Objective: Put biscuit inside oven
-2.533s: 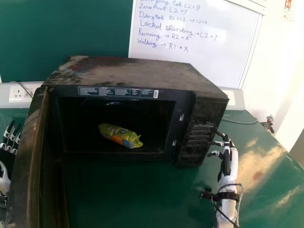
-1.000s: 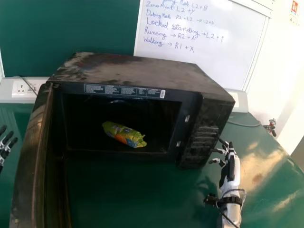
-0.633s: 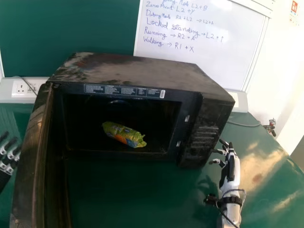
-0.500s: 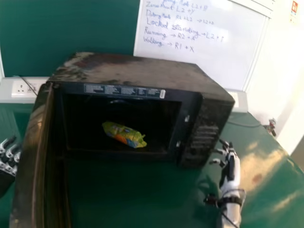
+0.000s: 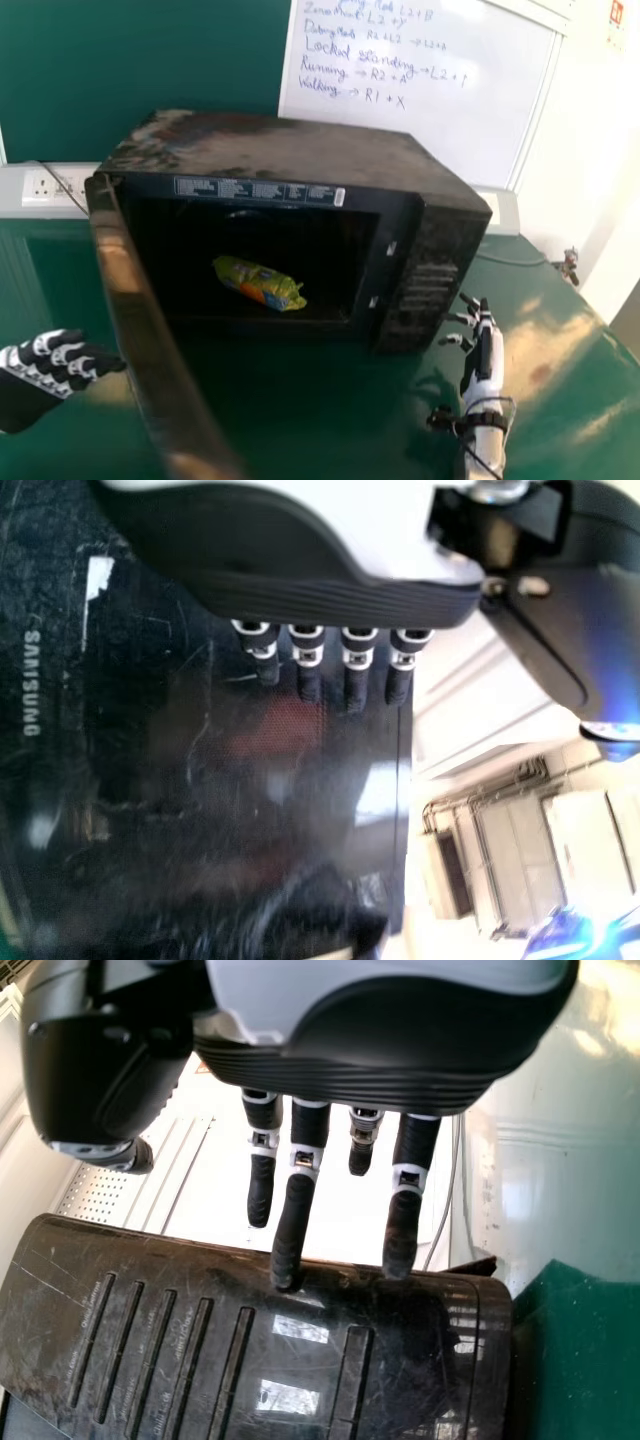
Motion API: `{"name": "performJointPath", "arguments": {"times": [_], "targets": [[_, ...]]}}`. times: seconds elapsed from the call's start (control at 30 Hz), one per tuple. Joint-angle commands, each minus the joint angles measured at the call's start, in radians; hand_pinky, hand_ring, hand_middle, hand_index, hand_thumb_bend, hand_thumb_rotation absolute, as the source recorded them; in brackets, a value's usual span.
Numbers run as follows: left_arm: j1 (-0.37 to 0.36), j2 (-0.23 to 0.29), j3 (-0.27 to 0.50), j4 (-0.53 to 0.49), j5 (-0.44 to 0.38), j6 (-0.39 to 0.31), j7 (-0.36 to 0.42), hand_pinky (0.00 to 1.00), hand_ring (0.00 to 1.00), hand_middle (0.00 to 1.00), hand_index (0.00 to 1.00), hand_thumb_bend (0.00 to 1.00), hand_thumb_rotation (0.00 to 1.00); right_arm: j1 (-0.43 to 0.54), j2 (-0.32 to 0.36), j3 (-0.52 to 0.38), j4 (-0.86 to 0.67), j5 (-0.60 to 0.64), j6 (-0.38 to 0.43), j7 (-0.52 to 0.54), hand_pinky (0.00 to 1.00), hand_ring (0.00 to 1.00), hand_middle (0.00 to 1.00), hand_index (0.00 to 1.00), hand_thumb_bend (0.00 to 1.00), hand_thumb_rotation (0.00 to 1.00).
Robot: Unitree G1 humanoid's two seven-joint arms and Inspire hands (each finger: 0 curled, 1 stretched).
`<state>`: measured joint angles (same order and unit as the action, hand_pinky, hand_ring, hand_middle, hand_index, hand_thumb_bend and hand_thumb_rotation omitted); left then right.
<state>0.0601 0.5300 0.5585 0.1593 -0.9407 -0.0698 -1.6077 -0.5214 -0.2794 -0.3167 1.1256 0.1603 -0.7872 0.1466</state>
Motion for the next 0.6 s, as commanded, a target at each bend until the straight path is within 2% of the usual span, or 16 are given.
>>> {"name": "performJointPath", "arguments": {"times": [0.0, 0.1, 0.3, 0.4, 0.57], "targets": [[-0.007, 0.020, -0.035, 0.008, -0.017, -0.033, -0.007, 0.03, 0.29, 0.40, 0.34, 0.00, 0.00, 0.042, 0.037, 0.002, 0.034, -0.003, -0.005, -0.011, 0.28, 0.36, 0.46, 0.74, 0.66, 0.89], [0.001, 0.024, -0.058, -0.007, -0.027, -0.074, -0.007, 0.04, 0.30, 0.43, 0.36, 0.00, 0.00, 0.042, 0.037, 0.005, 0.033, -0.009, -0.007, -0.020, 0.28, 0.36, 0.46, 0.74, 0.67, 0.89], [0.006, -0.010, -0.045, -0.044, -0.002, -0.127, -0.007, 0.08, 0.31, 0.42, 0.36, 0.00, 0.00, 0.042, 0.037, 0.003, 0.036, -0.005, -0.006, -0.012, 0.28, 0.35, 0.46, 0.74, 0.66, 0.89], [0.012, -0.016, -0.041, -0.046, 0.012, -0.131, -0.006, 0.09, 0.32, 0.43, 0.36, 0.00, 0.00, 0.043, 0.036, 0.004, 0.036, -0.008, -0.005, -0.013, 0.28, 0.36, 0.46, 0.74, 0.67, 0.89], [0.029, -0.012, -0.041, -0.057, 0.023, -0.087, 0.019, 0.09, 0.30, 0.42, 0.38, 0.00, 0.00, 0.044, 0.034, 0.008, 0.036, -0.014, -0.006, -0.018, 0.28, 0.36, 0.46, 0.75, 0.66, 0.89]]}}
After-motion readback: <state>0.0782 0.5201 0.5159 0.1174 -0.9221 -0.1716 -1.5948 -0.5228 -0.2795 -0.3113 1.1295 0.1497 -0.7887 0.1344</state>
